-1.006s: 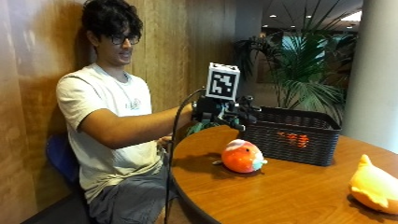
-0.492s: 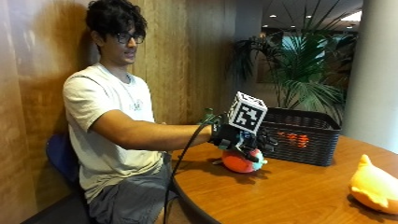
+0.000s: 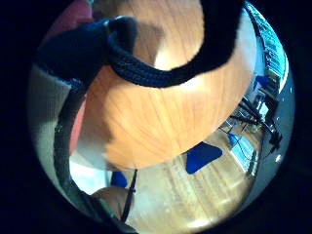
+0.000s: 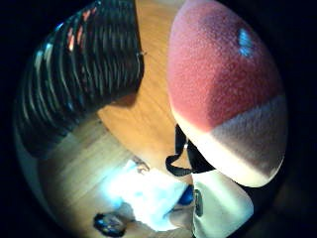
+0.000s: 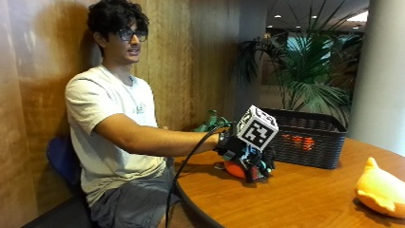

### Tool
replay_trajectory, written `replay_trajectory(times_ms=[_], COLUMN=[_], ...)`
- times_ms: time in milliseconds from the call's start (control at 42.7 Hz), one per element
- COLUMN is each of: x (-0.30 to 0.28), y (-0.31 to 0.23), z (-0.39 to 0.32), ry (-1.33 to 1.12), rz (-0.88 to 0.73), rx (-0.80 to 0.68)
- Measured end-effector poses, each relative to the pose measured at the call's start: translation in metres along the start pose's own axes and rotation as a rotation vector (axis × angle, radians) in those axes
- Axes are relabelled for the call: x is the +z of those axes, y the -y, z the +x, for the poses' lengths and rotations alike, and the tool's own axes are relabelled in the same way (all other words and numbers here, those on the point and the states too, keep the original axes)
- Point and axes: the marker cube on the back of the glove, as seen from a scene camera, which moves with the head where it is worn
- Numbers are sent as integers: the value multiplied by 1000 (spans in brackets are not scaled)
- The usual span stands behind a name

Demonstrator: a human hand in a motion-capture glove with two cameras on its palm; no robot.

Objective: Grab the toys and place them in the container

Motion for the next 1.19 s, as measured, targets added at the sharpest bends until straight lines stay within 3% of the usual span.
replay_trajectory(times_ms=[140, 468, 1194], x=[1, 3, -79], y=[0, -5, -84], z=[-6, -16, 9], ry=[-18, 16, 83], rz=[87, 455, 599], rx=[8, -53, -32])
